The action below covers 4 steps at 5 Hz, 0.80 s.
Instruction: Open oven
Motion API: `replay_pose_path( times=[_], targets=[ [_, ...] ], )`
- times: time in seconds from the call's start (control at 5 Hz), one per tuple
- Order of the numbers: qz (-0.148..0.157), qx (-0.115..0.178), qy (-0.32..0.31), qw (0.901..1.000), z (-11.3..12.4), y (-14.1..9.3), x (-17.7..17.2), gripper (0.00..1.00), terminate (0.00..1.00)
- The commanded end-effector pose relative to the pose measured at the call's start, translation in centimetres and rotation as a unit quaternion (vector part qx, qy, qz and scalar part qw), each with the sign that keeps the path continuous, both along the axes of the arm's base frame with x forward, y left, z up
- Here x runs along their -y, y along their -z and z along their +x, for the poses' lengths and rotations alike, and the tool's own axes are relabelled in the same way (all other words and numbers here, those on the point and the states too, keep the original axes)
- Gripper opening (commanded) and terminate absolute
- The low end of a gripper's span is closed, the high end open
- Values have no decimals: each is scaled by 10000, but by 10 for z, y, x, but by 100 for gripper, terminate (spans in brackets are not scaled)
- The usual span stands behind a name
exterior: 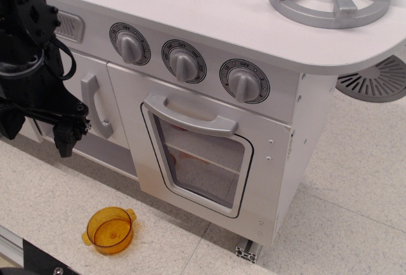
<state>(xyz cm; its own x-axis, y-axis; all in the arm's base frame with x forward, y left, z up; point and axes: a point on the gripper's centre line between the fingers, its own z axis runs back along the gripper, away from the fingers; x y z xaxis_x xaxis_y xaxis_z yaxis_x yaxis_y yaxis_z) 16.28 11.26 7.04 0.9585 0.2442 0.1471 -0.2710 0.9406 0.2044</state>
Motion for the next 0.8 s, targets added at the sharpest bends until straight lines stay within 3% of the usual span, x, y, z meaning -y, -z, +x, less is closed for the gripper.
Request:
replay_pose_path(
  times=[0.0, 0.2, 0.4, 0.6],
  targets=[
    [0, 0, 0, 10000, 0, 0, 0, 100, 0],
    [-432, 464, -1225, 9904, 9, 9, 17, 100, 0],
    [-942, 735, -2446, 9622, 26, 17, 21, 100, 0],
    [-1321, 1156, -3594, 9165, 42, 34, 23, 100, 0]
  ],
)
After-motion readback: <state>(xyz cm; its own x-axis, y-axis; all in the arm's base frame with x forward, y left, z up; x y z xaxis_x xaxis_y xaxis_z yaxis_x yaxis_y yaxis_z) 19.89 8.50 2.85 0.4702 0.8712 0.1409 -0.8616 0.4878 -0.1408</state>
